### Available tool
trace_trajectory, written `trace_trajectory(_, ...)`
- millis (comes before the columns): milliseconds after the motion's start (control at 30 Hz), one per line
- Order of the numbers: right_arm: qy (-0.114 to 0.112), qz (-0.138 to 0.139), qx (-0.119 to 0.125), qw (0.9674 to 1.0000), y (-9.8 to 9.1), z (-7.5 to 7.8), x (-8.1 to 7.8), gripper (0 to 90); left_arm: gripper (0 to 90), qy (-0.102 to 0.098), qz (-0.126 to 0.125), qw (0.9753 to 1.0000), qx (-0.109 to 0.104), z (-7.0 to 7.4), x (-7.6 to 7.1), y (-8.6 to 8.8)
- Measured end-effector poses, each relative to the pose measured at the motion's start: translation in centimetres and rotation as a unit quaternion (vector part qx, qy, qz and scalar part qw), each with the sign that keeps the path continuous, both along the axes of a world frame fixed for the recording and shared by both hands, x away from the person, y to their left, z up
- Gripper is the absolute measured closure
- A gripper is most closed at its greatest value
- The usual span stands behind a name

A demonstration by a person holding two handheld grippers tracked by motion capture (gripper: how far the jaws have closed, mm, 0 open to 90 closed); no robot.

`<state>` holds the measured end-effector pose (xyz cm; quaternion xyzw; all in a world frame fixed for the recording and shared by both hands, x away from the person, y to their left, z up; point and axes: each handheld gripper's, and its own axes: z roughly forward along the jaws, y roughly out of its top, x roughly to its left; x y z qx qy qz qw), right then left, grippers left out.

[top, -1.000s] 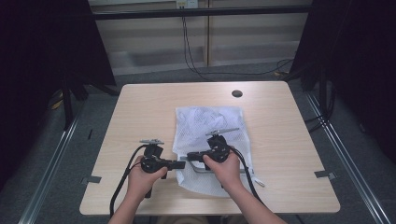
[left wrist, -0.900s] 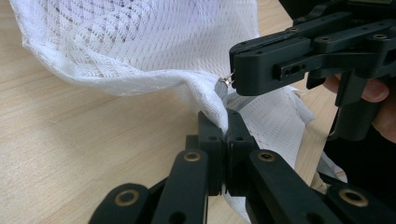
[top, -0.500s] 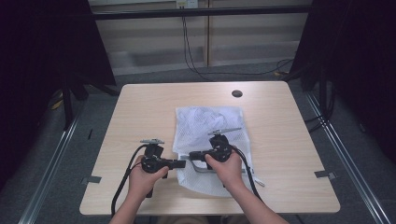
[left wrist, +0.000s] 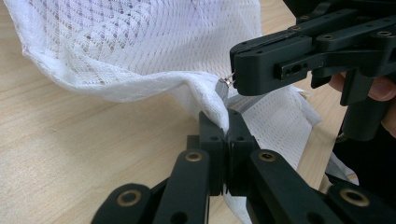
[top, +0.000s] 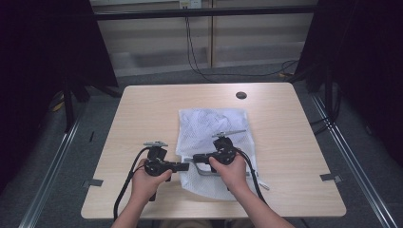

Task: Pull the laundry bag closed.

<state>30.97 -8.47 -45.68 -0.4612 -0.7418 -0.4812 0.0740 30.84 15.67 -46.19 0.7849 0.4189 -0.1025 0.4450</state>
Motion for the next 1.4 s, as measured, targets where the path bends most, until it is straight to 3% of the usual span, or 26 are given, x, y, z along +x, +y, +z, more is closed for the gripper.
trace_trajectory(133, -0.006, -0.005, -0.012, 0.9999, -0.1, 0.0, 0.0, 87.6, 88.6, 0.0, 0.004, 1.0, -0.002, 0.1, 0.0, 0.2)
trace_trajectory(233, -0.002, -0.005, -0.003, 1.0, -0.5, -0.2, 0.1, 87.6, 88.5, 0.001, 0.002, 1.0, -0.003, 0.1, 0.0, 0.2)
trace_trajectory(600, -0.012, -0.002, -0.014, 0.9998, -0.5, -0.2, 0.0, 87.5, 88.6, -0.001, 0.004, 1.0, 0.0, 0.2, 0.0, 0.3)
trace_trajectory(1400, -0.003, -0.011, -0.017, 0.9998, -2.0, -0.5, -0.1, 87.5, 88.5, 0.001, 0.002, 1.0, 0.001, 0.1, 0.0, 0.6)
